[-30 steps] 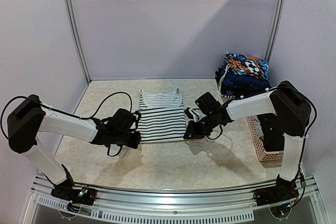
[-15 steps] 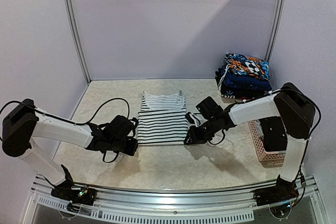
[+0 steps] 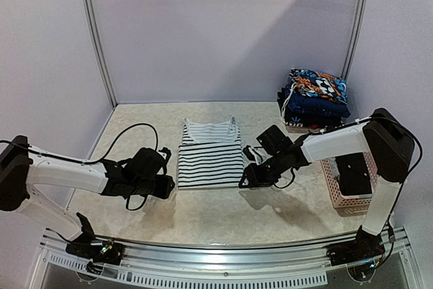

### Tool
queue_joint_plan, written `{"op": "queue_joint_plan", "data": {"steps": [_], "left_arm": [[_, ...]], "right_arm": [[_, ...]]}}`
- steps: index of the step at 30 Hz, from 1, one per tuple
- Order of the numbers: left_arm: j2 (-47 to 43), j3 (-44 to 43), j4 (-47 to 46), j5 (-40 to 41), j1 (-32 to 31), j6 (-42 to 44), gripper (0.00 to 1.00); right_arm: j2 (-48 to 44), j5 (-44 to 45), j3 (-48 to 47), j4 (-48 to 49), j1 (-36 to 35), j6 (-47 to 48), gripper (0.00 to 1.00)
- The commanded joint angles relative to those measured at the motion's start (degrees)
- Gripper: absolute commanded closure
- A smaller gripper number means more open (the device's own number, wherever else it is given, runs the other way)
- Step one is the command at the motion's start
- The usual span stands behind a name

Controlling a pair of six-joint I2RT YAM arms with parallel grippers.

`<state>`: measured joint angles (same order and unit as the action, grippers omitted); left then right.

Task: Fold and stack the mixed laundry pile
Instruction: Adjust the 2/3-rectangle-folded tank top at the center of the board, then pick up the 2/3-rectangle-folded tank top from the center of the board.

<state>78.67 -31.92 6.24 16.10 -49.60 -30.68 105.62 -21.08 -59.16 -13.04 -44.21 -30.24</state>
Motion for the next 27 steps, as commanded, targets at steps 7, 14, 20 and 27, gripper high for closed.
{"op": "queue_joint_plan", "data": {"steps": [7, 14, 20, 27], "left_arm": [[3.03, -0.70, -2.83, -3.44, -0.22, 0.71, 0.59], [7.45, -1.40, -5.23, -5.23, -0.14, 1.72, 0.60], [10.36, -2.30, -7.91, -6.51, -0.05, 2.36, 0.61], [11.83, -2.24, -9.06, -7.30, 0.30, 2.61, 0.65]], "right_arm": [[2.66, 1.79, -2.20, 0.48, -0.21, -1.90, 0.57], [4.43, 0.32, -2.73, 1.07, -0.20, -1.84, 0.64], [5.12, -0.02, -3.00, 0.98, -0.23, -1.60, 0.69], [5.76, 0.16, -3.21, 1.14, -0.23, -1.47, 0.74]]}}
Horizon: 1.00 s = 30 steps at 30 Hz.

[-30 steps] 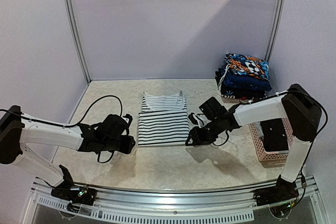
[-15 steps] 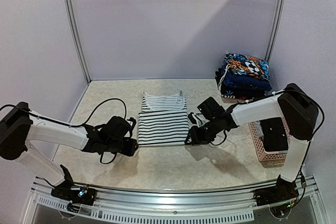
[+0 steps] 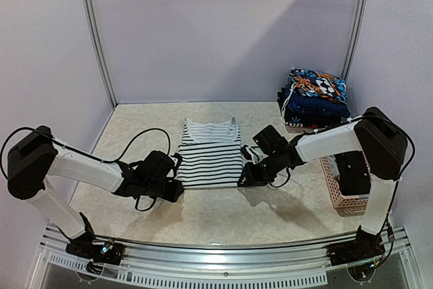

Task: Fold and stack the mixed laundry pile
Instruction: Pick up the 2/3-rectangle-folded tank top from the center of the board.

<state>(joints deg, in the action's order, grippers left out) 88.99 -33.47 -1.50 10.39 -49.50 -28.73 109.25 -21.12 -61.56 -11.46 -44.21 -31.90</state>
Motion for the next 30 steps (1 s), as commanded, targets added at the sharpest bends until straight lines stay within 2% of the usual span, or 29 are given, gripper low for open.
{"op": "queue_joint_plan", "data": {"steps": [1, 9, 19, 30], "left_arm": [[1.73, -0.57, -1.58, -1.67, 0.25, 0.67, 0.66], [3.13, -0.15, -3.38, -2.44, 0.54, 0.69, 0.80], [3.91, 0.03, -4.47, -3.33, 0.63, 0.91, 0.99], [2.54, 0.33, -3.54, -4.41, 0.63, 0.57, 1.00]], "right_arm": [[2.22, 0.21, -0.81, -0.42, -0.20, 0.25, 0.75], [2.80, 0.46, -0.99, -0.40, -0.20, 0.35, 0.83], [3.14, 0.65, -1.29, -0.62, -0.19, 0.35, 1.00], [1.99, 0.62, -0.96, -2.06, -0.22, 0.48, 1.00]]}}
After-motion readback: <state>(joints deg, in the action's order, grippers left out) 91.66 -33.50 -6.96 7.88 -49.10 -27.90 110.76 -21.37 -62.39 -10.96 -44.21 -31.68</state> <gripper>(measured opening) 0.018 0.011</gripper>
